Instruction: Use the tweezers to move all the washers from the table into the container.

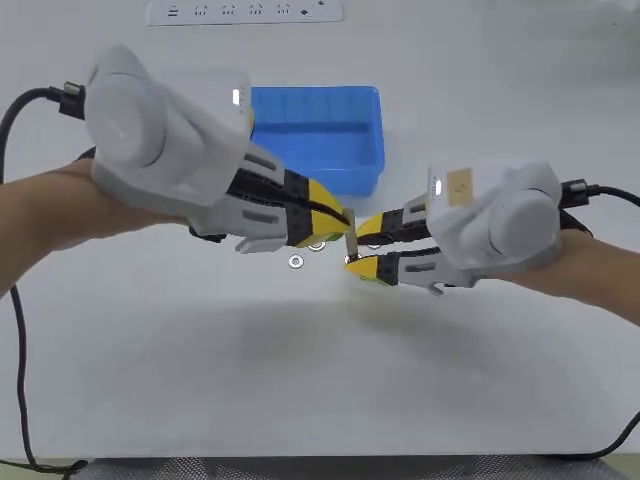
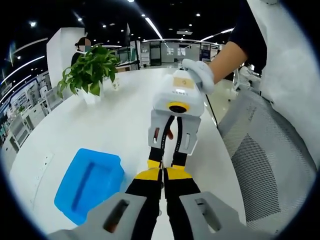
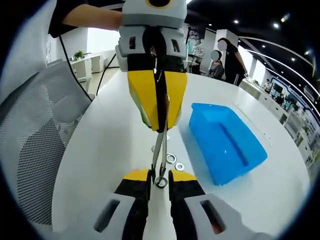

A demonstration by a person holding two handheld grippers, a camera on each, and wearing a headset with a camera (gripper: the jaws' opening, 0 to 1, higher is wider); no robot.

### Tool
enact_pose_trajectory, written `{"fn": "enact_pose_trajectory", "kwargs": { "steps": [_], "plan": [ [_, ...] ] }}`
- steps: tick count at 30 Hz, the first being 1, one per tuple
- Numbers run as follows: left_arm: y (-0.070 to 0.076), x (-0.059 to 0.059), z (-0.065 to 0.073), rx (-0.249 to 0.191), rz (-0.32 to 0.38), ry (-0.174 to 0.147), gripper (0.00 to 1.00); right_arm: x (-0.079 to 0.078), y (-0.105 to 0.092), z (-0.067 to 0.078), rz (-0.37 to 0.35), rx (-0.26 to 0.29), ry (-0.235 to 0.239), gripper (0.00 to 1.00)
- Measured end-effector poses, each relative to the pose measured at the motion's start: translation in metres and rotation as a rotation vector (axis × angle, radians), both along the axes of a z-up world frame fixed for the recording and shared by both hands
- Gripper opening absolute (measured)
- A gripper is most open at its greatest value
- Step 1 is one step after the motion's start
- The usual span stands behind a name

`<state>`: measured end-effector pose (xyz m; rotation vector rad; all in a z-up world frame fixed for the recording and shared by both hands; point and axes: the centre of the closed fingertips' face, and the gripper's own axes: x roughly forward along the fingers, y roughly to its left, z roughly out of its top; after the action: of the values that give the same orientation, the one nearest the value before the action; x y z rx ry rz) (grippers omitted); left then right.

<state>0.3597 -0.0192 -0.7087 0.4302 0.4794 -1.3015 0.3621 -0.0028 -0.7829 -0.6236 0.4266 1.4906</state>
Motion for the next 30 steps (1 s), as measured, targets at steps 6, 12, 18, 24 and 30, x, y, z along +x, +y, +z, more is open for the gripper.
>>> {"fn": "enact_pose_trajectory", "kwargs": {
  "steps": [6, 12, 18, 24, 30],
  "plan": [
    [-0.001, -0.003, 0.000, -0.002, -0.007, 0.001, 0.05, -0.004, 0.000, -0.001, 0.016, -0.006, 0.000, 0.11],
    [-0.004, -0.006, 0.001, 0.001, -0.017, -0.012, 0.05, -0.004, -0.001, -0.001, 0.014, -0.003, -0.009, 0.09],
    [-0.005, -0.010, 0.001, 0.004, -0.017, -0.012, 0.05, -0.006, -0.001, 0.000, 0.003, 0.012, -0.008, 0.09],
    [-0.006, -0.011, 0.008, -0.045, 0.005, 0.004, 0.09, -0.005, 0.000, 0.002, -0.009, 0.033, -0.009, 0.09],
    [-0.002, -0.012, 0.006, -0.025, 0.009, -0.009, 0.17, -0.003, 0.001, 0.006, -0.012, 0.036, -0.017, 0.09]
  ]
}}
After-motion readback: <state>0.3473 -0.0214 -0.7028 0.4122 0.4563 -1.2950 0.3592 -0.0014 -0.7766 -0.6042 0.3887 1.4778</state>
